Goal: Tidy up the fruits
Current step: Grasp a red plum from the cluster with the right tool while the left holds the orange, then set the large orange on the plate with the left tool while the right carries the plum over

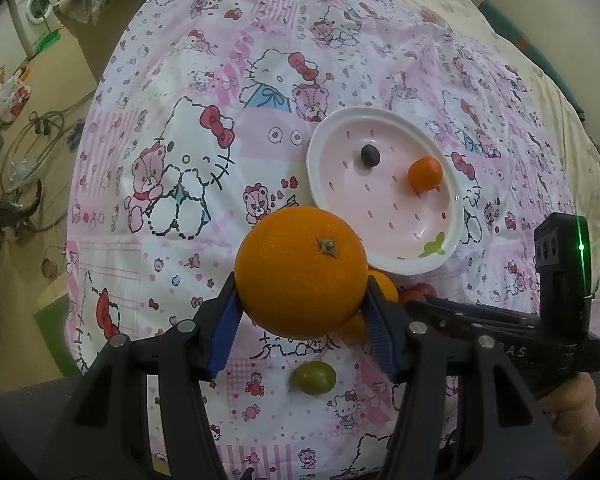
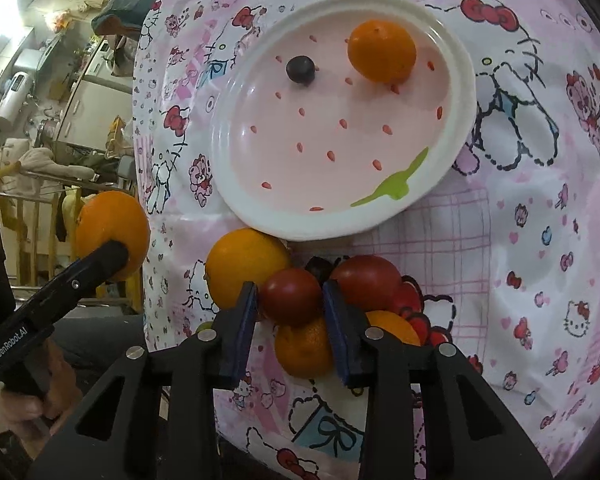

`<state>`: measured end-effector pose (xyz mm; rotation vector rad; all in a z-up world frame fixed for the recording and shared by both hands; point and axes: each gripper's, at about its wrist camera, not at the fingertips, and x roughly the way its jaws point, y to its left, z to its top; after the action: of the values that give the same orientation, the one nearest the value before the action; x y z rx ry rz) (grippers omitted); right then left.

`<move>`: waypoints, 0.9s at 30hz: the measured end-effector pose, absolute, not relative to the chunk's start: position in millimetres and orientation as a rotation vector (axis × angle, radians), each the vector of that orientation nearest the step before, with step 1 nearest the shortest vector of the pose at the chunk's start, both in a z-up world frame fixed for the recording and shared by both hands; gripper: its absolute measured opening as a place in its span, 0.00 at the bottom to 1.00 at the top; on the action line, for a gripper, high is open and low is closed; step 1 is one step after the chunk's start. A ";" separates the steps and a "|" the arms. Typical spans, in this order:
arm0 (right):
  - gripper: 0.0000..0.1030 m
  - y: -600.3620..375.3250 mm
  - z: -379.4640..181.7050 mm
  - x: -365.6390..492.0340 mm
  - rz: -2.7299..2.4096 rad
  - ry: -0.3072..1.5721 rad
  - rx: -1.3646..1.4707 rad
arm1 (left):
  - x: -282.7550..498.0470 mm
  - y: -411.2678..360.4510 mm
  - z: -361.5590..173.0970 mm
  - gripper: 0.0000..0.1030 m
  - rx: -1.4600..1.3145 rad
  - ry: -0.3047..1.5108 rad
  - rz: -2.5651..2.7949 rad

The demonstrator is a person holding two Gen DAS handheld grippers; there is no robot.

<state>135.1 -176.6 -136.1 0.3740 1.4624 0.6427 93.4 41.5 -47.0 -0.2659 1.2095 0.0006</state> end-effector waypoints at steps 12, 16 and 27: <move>0.33 -211.9 -109.1 134.1 0.659 1.375 0.483 | 97.0 45.0 -44.9 0.52 -0.256 1.196 0.000; 0.33 -235.1 -84.0 137.4 0.649 1.293 0.518 | 110.4 39.2 -42.2 0.52 -0.226 1.187 -0.017; 0.33 -259.9 -49.5 191.2 0.594 1.160 0.509 | 165.9 0.0 -62.4 0.52 -0.148 1.198 -0.139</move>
<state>191.2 -259.9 -49.5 0.5090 1.1599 0.5944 165.9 0.0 -62.4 -0.1481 1.1985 -0.1387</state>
